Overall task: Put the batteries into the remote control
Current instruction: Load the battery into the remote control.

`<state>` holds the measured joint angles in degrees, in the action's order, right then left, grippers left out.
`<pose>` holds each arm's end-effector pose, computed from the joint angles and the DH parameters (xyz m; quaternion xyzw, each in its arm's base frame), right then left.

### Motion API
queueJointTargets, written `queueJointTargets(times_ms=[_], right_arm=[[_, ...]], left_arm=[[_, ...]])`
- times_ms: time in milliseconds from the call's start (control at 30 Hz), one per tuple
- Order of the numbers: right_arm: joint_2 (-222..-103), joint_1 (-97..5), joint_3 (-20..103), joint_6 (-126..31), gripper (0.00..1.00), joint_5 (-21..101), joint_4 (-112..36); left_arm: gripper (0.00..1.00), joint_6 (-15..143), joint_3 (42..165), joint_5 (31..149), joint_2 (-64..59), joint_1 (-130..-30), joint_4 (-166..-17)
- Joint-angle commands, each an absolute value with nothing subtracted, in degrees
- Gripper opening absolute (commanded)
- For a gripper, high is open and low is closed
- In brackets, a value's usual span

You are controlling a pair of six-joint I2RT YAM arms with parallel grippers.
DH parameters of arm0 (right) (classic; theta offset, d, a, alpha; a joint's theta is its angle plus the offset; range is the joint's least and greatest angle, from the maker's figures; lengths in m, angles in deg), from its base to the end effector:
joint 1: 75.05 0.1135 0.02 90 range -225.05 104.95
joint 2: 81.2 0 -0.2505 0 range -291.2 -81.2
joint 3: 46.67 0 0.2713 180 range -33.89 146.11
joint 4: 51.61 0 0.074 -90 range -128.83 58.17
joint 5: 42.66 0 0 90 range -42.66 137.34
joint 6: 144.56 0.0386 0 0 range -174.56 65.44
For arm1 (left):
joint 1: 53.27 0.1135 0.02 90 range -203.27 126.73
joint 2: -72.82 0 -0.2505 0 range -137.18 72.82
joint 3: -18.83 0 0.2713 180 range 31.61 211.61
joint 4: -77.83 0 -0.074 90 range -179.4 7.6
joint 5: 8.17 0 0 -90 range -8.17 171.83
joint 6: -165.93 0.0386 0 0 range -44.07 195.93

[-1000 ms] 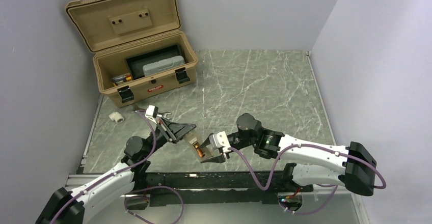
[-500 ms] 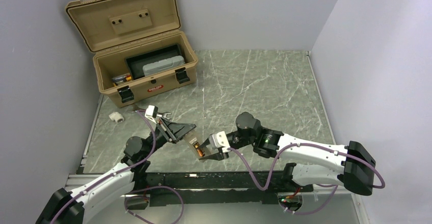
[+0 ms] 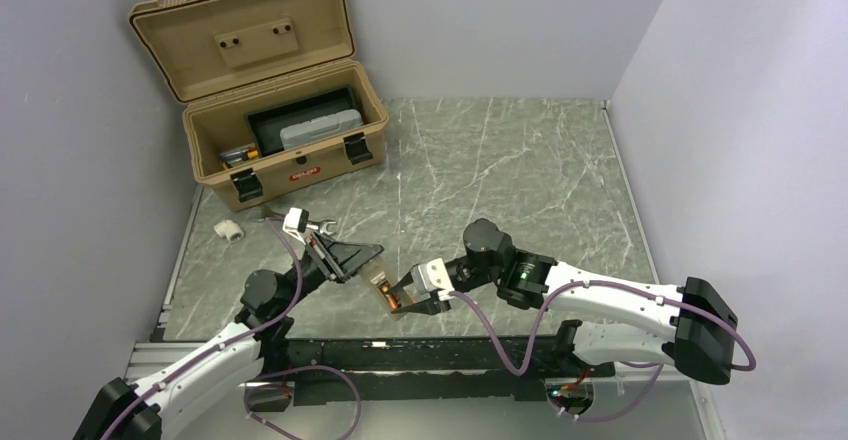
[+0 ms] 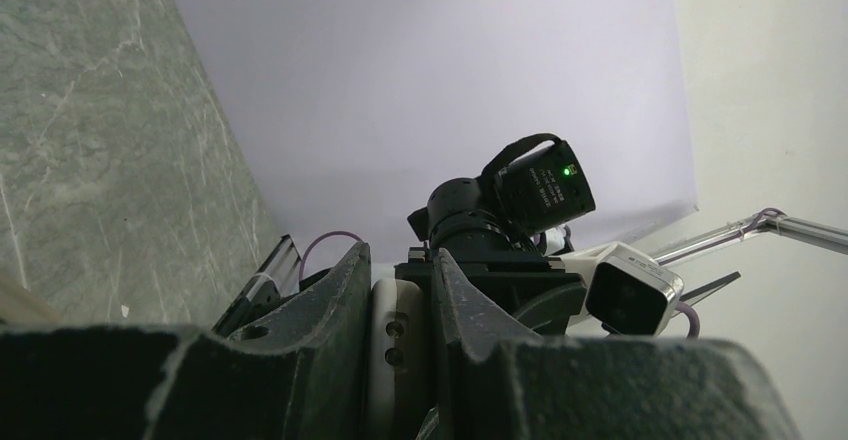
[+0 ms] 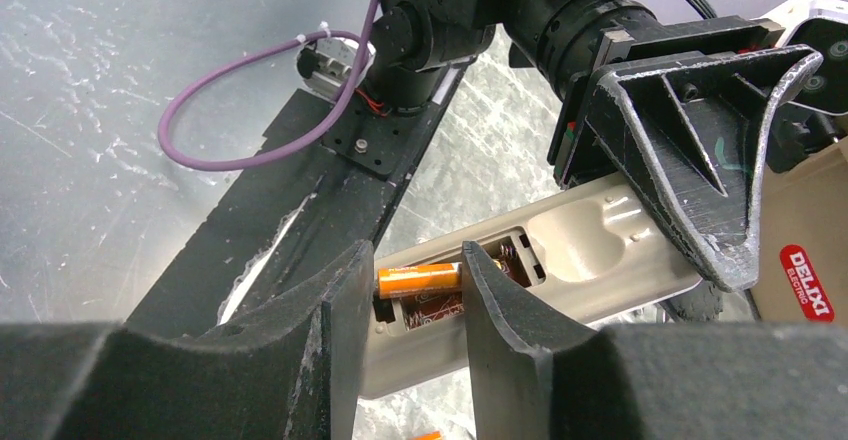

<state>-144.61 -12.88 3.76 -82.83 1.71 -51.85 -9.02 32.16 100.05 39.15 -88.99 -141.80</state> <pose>0.1020 0.2523 0.2543 -0.6816 0.3354 0.4575 0.4621 0.1313 -0.1093 0.1946 -0.1206 0.5732 -0.7451 0.3190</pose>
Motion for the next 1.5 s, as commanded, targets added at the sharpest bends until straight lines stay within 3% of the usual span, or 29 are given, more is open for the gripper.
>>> queueJointTargets(times_ms=[0, 1467], right_arm=[[-145.4, -13.6, 5.2, -84.4, 0.40, 0.9, -48.4], [-149.8, -14.1, 7.4, -87.7, 0.36, -0.2, -49.0]], left_arm=[[0.00, -12.2, 31.3, 102.0, 40.5, -89.2, -146.6], [0.00, -16.5, 33.9, 105.0, 36.4, -89.2, -153.7]])
